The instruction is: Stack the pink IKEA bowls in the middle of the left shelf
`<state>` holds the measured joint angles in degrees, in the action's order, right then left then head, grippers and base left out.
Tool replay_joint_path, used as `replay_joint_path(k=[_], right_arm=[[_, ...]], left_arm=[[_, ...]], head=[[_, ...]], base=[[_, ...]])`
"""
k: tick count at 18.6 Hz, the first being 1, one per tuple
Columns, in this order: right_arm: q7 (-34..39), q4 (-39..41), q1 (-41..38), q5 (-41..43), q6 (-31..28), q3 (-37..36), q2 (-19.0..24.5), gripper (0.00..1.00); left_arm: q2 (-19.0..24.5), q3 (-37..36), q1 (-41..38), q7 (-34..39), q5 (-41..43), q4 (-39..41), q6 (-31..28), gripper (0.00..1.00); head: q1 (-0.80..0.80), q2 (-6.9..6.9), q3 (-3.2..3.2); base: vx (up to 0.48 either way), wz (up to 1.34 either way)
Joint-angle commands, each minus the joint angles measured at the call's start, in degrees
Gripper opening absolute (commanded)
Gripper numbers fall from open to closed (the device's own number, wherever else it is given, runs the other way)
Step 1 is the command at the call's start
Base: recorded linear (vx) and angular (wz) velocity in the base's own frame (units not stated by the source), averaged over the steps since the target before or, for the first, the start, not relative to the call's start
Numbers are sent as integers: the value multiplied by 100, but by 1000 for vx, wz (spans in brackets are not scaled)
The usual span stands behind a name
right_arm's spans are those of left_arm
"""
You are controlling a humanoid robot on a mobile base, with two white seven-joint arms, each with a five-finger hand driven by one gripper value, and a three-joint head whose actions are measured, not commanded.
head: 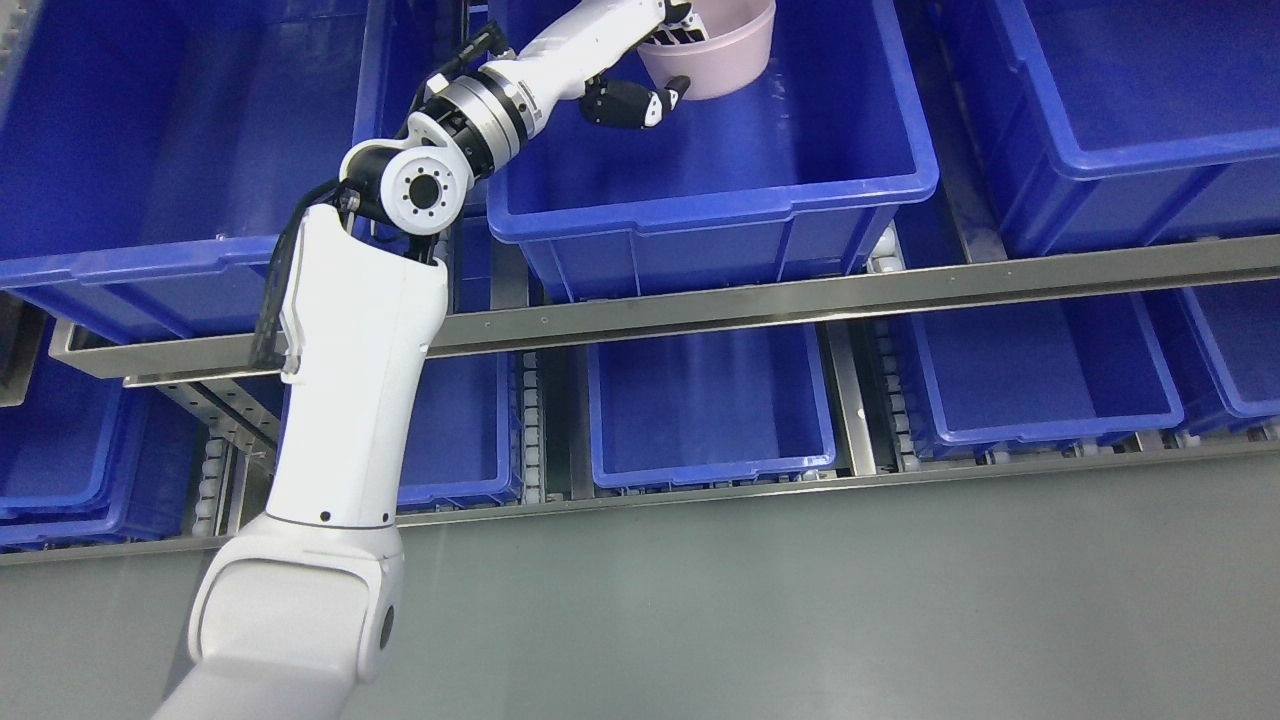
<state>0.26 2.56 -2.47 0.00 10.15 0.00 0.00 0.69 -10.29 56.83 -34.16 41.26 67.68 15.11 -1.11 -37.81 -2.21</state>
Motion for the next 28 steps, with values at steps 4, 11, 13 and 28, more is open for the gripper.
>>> replay_joint_path(k=[4, 11, 13, 28], right_arm=[[1, -1, 1, -44, -5, -62, -100, 100], [1, -1, 1, -44, -5, -62, -100, 100], [1, -1, 1, -44, -5, -62, -100, 100], [1, -1, 1, -44, -5, -62, -100, 100]], left_arm=[[31, 1006, 12, 1032, -239, -247, -61, 62], [31, 1547, -373, 3680, -3604, 182, -1149, 95], [31, 1617, -532, 3680, -3660, 551, -1483, 99], [31, 1644, -955, 3654, -3660, 878, -1722, 100]], head=[[0, 0, 0], [0, 1, 0], [0, 1, 0], [0, 0, 0]], base=[[0, 0], [0, 0], [0, 0], [1, -4]])
